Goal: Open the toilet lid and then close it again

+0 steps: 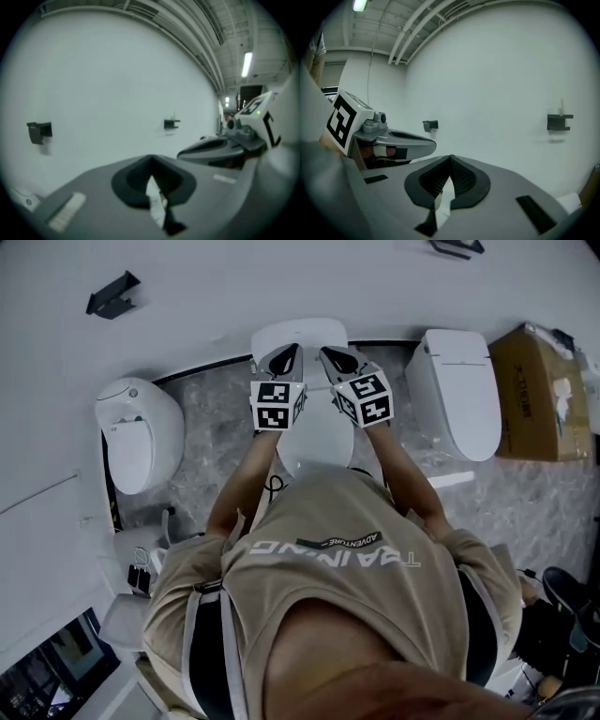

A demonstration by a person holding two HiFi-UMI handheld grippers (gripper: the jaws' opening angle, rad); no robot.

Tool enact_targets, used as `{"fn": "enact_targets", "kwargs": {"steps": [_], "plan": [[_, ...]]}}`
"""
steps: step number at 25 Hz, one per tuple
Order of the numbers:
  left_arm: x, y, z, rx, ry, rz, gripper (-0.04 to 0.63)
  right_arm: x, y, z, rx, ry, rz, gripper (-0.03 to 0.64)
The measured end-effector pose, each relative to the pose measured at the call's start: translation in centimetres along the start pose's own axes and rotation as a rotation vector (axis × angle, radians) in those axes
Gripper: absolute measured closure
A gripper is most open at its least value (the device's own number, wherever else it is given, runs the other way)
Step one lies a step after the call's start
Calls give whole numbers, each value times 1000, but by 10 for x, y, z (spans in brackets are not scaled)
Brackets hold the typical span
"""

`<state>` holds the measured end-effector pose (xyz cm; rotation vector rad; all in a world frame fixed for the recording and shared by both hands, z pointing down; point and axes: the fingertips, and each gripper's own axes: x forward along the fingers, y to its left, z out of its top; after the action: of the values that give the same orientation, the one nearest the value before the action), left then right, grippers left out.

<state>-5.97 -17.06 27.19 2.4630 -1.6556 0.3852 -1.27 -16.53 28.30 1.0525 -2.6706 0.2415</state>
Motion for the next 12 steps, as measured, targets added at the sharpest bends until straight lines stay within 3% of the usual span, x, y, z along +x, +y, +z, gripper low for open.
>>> {"fn": "enact_targets", "kwargs": {"steps": [7, 12], "plan": [[-30, 8, 74, 74, -196, 55, 592, -10, 21, 83, -72, -230, 22, 607], [-45, 10, 97, 70, -278, 79, 592, -20, 32, 107, -103, -284, 34, 607]]}}
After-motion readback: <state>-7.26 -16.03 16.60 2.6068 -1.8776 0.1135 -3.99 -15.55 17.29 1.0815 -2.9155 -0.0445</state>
